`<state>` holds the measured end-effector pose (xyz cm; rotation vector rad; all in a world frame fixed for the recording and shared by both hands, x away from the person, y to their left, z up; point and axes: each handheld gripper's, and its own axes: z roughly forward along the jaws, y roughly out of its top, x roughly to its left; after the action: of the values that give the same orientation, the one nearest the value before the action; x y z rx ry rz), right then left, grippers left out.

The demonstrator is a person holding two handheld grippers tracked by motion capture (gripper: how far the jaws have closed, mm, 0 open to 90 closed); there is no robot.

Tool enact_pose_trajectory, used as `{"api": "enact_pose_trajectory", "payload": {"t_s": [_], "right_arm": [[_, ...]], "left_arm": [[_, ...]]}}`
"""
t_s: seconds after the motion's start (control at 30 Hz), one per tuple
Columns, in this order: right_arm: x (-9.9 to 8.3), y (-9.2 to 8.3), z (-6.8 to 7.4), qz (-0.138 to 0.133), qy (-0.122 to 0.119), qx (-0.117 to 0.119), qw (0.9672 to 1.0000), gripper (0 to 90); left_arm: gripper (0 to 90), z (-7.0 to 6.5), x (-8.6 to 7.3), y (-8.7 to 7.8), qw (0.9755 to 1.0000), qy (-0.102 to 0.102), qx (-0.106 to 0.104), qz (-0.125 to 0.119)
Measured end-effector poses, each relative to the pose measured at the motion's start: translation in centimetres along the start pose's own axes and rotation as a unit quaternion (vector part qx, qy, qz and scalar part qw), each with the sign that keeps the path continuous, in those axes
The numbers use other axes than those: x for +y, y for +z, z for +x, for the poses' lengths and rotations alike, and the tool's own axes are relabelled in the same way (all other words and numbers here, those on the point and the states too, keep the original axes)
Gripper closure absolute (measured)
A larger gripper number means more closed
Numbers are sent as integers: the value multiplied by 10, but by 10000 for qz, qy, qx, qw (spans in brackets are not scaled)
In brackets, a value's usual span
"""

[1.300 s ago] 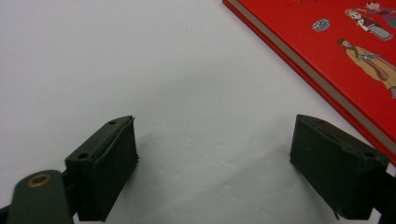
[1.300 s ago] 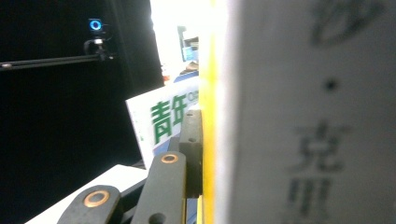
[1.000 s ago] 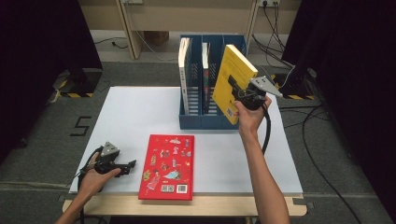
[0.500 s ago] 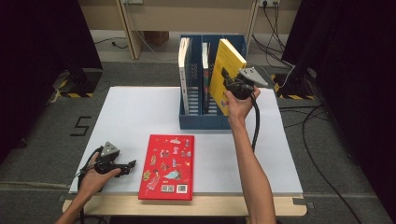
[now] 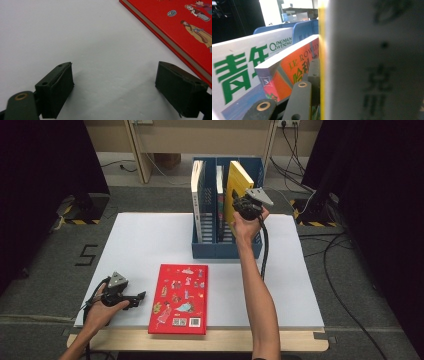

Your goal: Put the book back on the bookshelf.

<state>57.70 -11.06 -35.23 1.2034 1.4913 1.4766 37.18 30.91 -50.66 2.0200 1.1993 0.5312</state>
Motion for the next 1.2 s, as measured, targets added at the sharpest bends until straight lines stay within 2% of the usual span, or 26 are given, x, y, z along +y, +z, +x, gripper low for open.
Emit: {"api": "enact_pose_trajectory", "payload": {"t_s": [0.2, 0.4, 0.77, 0.93, 1.07, 1.2], "right_arm": [[-6, 12, -1, 77, 105, -83, 9999, 752], [-8, 23, 4, 137, 21, -129, 9998, 749], [-26, 42, 6, 298, -23, -250, 9992, 741], [-31, 46, 5, 409, 42, -280, 9988, 739], [-32, 47, 4, 524, -5, -277, 9982, 737], [-33, 47, 2, 711, 23, -243, 9972, 736]], "left_arm": [[137, 0, 0, 0, 10000, 1, 0, -1], [137, 0, 0, 0, 10000, 0, 0, -1], [138, 0, 0, 0, 10000, 3, 3, -5], [138, 0, 0, 0, 10000, 3, 2, -5], [138, 0, 0, 0, 10000, 4, 5, -7], [137, 0, 0, 0, 10000, 2, -1, -4]]}}
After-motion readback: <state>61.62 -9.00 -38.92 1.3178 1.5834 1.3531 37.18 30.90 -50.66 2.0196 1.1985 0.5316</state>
